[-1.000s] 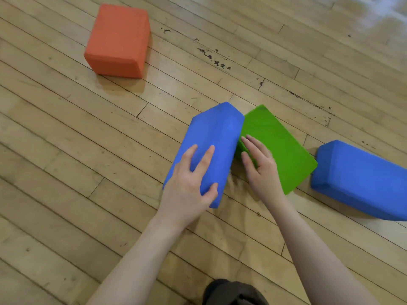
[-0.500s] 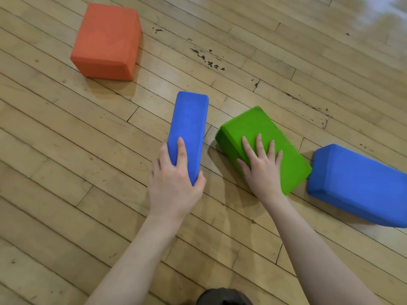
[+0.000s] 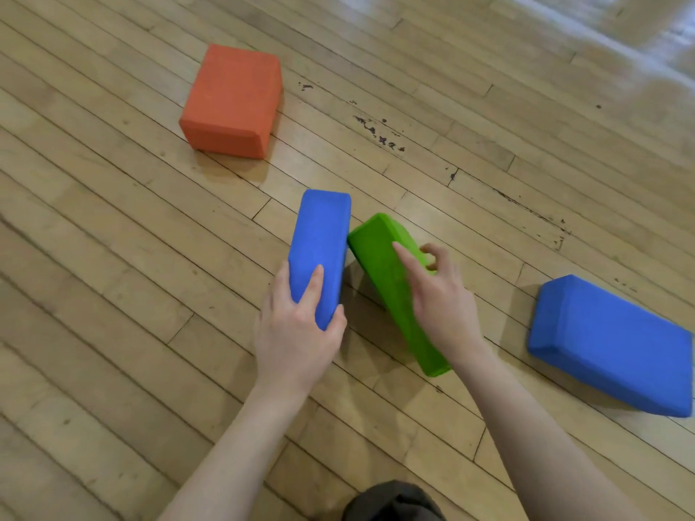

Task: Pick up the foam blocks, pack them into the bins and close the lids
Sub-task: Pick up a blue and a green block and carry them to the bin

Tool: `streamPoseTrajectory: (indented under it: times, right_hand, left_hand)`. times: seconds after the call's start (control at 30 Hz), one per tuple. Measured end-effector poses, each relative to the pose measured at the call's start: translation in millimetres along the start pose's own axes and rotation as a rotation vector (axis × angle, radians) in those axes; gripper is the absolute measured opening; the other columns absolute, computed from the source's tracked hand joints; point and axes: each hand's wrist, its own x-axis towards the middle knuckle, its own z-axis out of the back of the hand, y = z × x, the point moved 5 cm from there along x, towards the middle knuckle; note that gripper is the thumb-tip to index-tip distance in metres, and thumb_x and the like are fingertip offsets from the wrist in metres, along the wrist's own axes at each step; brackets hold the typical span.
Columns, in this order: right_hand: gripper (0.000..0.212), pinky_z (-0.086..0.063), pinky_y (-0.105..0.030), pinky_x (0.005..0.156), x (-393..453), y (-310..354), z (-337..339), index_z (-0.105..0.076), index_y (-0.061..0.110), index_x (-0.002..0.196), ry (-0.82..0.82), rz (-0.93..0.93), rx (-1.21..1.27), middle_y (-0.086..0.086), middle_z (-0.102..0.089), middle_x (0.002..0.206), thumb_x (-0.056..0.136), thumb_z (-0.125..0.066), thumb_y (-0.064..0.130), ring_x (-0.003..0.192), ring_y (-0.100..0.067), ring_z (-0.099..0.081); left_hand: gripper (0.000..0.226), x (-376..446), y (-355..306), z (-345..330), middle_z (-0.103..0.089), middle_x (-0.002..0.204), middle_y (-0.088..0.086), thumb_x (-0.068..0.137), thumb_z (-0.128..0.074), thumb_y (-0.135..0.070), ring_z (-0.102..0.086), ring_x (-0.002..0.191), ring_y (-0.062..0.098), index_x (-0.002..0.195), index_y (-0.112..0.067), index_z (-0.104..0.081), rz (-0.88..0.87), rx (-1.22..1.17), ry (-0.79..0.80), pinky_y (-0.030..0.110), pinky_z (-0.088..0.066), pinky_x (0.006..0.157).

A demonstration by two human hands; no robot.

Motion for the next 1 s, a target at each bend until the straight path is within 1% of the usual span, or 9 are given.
streamPoseTrajectory:
  times: [0.07,0.17,0.23,0.33,0.43,0.53,0.67,0.8,1.0]
  right_hand:
    - [0.057,-0.056,-0.042,0.060,4,-6,-1,-0.028,0.037,0.143,0.048,-0.030,-0.087,-0.010,-0.031,0.139,0.091,-0.050,0.045,0.110,-0.032,-0.049]
    - [0.094,-0.053,-0.041,0.078,6,-6,-5,-0.008,0.037,0.147,0.145,-0.047,-0.161,-0.006,-0.014,0.150,0.074,-0.057,0.068,0.121,-0.031,-0.041]
    - [0.097,-0.054,-0.040,0.074,7,-2,-7,-0.007,0.033,0.147,0.160,-0.030,-0.168,-0.006,-0.013,0.149,0.073,-0.062,0.064,0.118,-0.030,-0.043]
    - [0.084,-0.054,-0.037,0.062,10,9,-4,-0.019,0.030,0.147,0.120,0.018,-0.132,-0.009,-0.021,0.144,0.078,-0.062,0.054,0.110,-0.029,-0.049]
    - [0.077,-0.047,-0.029,0.055,24,43,4,-0.032,0.028,0.144,0.051,0.107,-0.053,-0.011,-0.030,0.141,0.077,-0.064,0.051,0.099,-0.029,-0.056]
    - [0.073,-0.052,-0.033,0.057,43,98,15,-0.039,0.025,0.139,-0.007,0.217,0.016,-0.013,-0.032,0.136,0.076,-0.063,0.053,0.099,-0.029,-0.055]
    - [0.069,-0.055,-0.045,0.073,61,194,16,-0.043,0.024,0.138,0.034,0.424,0.212,-0.013,-0.030,0.136,0.077,-0.064,0.050,0.116,-0.032,-0.046]
    - [0.065,-0.056,-0.042,0.061,54,300,24,-0.047,0.029,0.135,0.033,0.623,0.272,-0.011,-0.035,0.137,0.077,-0.066,0.051,0.115,-0.030,-0.052]
    - [0.064,-0.056,-0.045,0.068,-35,476,30,-0.046,0.032,0.135,0.204,0.977,0.460,-0.009,-0.033,0.139,0.077,-0.058,0.058,0.113,-0.028,-0.052]
  left_hand:
    - [0.056,5,-3,-8,-0.050,0.131,0.022,0.078,-0.045,-0.046,-0.059,0.107,0.036,0.122,-0.016,-0.063,-0.010,0.000,-0.006,0.042,-0.052,0.076]
    - [0.057,14,-3,-10,-0.051,0.132,0.020,0.078,-0.044,-0.048,-0.060,0.102,0.034,0.123,-0.019,-0.062,-0.004,-0.016,-0.025,0.041,-0.053,0.072]
    - [0.056,18,0,-9,-0.051,0.132,0.020,0.077,-0.045,-0.047,-0.061,0.101,0.034,0.122,-0.018,-0.063,-0.019,-0.044,-0.028,0.042,-0.055,0.072]
    - [0.053,19,9,-1,-0.051,0.133,0.016,0.076,-0.049,-0.044,-0.061,0.102,0.032,0.119,-0.019,-0.065,-0.013,-0.095,-0.062,0.044,-0.055,0.072]
    - [0.049,18,22,25,-0.047,0.139,0.007,0.076,-0.057,-0.042,-0.055,0.116,0.023,0.120,-0.024,-0.064,0.074,-0.148,-0.192,0.039,-0.052,0.082]
    - [0.053,16,46,66,-0.039,0.145,-0.001,0.075,-0.057,-0.045,-0.044,0.126,0.016,0.126,-0.029,-0.059,0.205,-0.174,-0.288,0.038,-0.045,0.094]
    - [0.055,-5,91,136,-0.041,0.144,0.001,0.074,-0.053,-0.049,-0.048,0.123,0.019,0.124,-0.027,-0.061,0.332,-0.106,-0.494,0.042,-0.047,0.093]
    - [0.055,-55,142,199,-0.043,0.143,0.000,0.072,-0.054,-0.049,-0.050,0.118,0.019,0.122,-0.028,-0.062,0.541,-0.036,-0.657,0.039,-0.049,0.088]
    - [0.061,-173,195,316,-0.045,0.142,0.003,0.068,-0.045,-0.055,-0.054,0.115,0.021,0.119,-0.027,-0.064,0.829,0.110,-0.933,0.040,-0.048,0.086]
